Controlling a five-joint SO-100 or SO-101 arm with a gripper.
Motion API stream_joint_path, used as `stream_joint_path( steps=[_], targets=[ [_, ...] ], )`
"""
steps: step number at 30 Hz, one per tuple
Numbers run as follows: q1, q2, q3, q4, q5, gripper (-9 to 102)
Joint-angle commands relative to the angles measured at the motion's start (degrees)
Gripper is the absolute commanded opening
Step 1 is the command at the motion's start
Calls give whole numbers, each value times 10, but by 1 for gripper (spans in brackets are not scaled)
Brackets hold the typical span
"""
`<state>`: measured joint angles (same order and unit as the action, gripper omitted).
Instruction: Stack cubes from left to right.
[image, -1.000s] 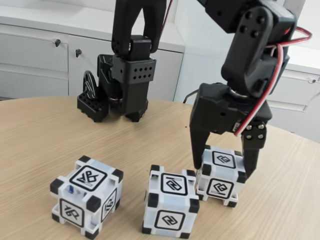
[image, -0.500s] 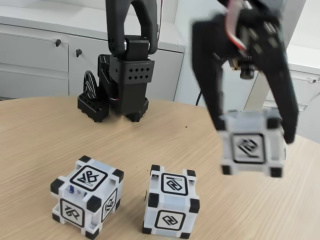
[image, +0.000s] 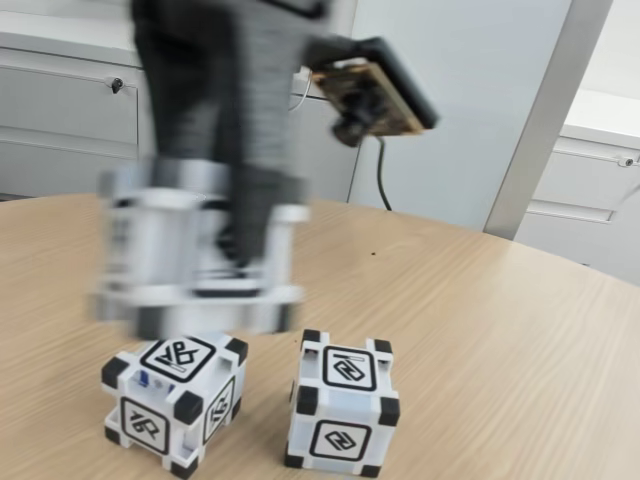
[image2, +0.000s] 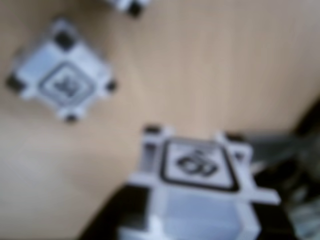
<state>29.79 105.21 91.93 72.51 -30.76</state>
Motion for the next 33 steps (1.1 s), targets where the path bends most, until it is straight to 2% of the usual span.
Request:
stream_joint_path(
  steps=[1,10,23,29,33],
  targets=[
    [24,-2,-14,-3,-2,21],
    [33,-97,-17,-4,-26,22],
    [33,-89,-13,1,-54,22],
    [33,-89,-14,103,-104,22],
    [33,-90,-14,125,-104,22]
  ],
)
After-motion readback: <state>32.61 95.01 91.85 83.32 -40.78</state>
